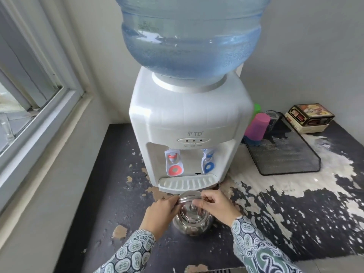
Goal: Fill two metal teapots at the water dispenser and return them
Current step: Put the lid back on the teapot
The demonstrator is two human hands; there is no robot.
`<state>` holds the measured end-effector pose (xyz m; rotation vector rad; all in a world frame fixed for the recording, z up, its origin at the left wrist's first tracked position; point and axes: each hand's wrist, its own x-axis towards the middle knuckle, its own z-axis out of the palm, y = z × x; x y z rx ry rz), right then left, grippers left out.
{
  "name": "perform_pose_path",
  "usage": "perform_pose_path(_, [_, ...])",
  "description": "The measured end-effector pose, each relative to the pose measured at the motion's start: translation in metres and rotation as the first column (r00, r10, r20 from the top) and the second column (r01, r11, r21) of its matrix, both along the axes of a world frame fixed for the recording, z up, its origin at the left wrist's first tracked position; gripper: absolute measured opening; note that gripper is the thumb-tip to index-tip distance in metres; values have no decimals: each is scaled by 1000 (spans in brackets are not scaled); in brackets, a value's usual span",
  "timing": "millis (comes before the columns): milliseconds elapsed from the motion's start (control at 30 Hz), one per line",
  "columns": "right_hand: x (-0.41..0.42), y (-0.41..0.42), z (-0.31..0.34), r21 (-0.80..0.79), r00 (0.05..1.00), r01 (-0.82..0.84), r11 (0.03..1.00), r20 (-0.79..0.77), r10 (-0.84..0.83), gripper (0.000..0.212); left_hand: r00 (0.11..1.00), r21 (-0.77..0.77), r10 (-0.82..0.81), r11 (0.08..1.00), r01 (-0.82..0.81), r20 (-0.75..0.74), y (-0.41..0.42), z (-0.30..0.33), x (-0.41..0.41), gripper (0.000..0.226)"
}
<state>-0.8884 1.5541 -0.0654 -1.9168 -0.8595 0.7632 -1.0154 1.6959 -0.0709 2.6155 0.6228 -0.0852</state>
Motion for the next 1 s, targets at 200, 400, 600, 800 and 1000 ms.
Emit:
perform_pose_path(200, [-2,-43,13,46,1000,22,999,-12,-22,30,989,-34,-63,997,68,136,-24,12,10,28])
perform_pose_path(400, [6,-127,45,128,993,110,986,21,-114,22,931,-122,-166,969,215,326,-90,31,33,23])
perform_pose_path(600, [15,-261,76,213,971,231,949,7,-238,18,839,-281,-248,864,418,484,-215,65,69,34])
perform_pose_path(800, [16,-409,94,266,917,380,886,19,-399,20,783,-418,-323,704,575,532,-354,73,109,33])
perform_pose_path(1000, [8,-550,93,275,802,575,770,-4,-597,25,707,-515,-477,484,707,522,-495,74,145,31])
